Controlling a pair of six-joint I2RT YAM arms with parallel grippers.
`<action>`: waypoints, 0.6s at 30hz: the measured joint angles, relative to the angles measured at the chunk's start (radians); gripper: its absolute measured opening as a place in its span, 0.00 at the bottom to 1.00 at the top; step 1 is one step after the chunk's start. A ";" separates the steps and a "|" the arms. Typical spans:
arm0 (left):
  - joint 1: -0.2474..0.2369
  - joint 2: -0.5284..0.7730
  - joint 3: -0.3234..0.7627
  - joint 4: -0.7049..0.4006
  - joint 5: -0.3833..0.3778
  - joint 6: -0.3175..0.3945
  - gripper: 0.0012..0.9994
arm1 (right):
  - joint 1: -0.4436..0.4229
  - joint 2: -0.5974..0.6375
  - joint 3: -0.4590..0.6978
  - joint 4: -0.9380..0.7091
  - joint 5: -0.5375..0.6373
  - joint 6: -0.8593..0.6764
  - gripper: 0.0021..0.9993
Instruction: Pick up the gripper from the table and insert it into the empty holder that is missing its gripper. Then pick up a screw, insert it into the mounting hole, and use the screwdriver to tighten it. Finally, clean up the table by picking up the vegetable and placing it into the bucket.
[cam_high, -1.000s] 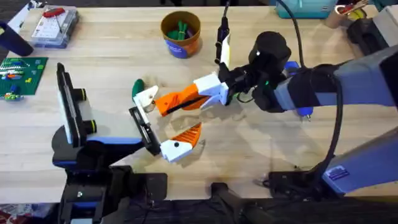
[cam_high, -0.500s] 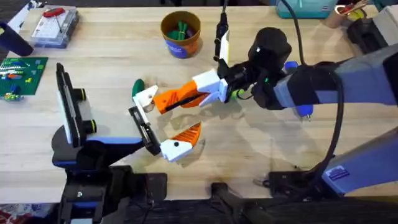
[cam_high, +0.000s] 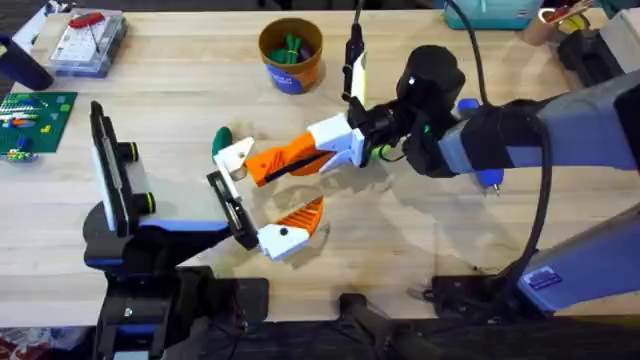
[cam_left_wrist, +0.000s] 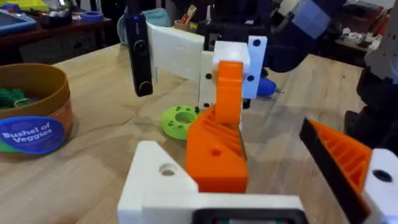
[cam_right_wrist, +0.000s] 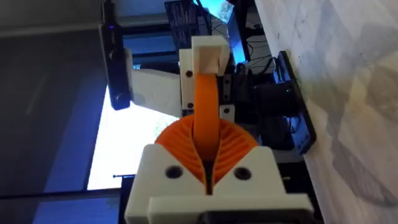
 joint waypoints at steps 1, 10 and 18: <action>0.000 0.000 0.000 0.000 0.000 0.000 0.99 | 0.000 0.000 0.000 -0.003 0.000 0.000 0.02; 0.000 0.000 0.000 0.000 0.000 0.000 0.99 | 0.001 0.004 0.000 -0.004 0.000 -0.016 0.02; -0.001 0.000 0.000 0.000 0.003 0.000 0.99 | 0.002 0.006 0.000 -0.004 0.014 -0.016 0.02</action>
